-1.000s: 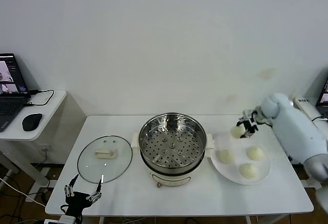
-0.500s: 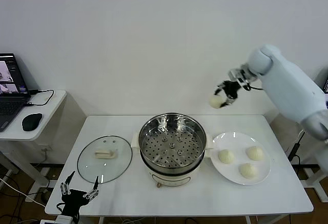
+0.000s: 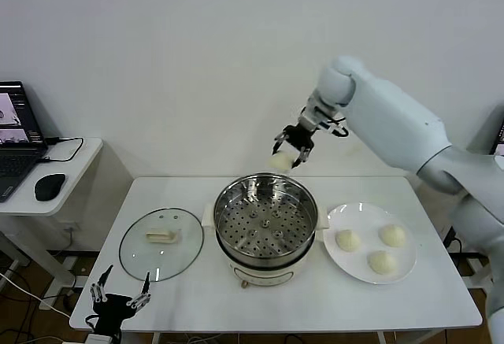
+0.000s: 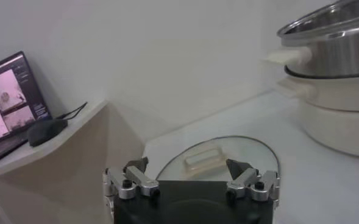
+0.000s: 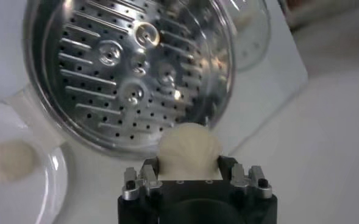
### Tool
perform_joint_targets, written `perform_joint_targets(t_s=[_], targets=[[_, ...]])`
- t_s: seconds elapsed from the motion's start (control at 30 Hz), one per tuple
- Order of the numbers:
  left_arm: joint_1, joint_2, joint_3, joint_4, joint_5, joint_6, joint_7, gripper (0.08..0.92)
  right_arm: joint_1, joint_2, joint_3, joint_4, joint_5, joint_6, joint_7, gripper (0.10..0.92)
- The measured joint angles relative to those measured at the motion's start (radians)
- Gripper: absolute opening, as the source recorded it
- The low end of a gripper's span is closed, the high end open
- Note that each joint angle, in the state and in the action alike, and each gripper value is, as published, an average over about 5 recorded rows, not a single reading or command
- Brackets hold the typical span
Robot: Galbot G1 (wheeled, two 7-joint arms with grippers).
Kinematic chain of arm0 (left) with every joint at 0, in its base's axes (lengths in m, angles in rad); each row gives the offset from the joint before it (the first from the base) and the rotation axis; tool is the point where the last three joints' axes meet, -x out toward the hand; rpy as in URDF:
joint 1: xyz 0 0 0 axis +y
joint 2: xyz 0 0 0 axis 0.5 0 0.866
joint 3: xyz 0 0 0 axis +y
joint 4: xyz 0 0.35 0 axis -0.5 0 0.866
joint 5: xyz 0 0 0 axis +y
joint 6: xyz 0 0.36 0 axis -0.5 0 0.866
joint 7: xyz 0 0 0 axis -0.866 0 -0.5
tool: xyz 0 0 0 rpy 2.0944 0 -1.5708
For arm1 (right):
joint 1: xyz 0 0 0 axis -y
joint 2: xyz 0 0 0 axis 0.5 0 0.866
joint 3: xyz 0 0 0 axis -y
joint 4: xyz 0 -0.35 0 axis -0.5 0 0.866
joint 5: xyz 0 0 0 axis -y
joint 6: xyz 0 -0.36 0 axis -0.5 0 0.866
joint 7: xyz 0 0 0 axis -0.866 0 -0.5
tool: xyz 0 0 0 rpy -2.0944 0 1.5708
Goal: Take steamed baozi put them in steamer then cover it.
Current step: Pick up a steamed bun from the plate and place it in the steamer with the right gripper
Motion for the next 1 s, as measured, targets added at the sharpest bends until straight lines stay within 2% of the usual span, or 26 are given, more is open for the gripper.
perform_joint_targets(t_s=[0.43, 1.0], targets=[[0.022, -0.022, 0.008, -0.025, 0.015, 0.0, -0.002, 0.823, -0.037, 0.062, -0.038, 0.043, -0.192, 0.136, 0.055, 0.597], [0.039, -0.04, 0.016, -0.038, 0.018, 0.005, 0.001, 0.823, -0.133, 0.094, -0.012, 0.002, -0.337, 0.174, 0.089, 0.602]])
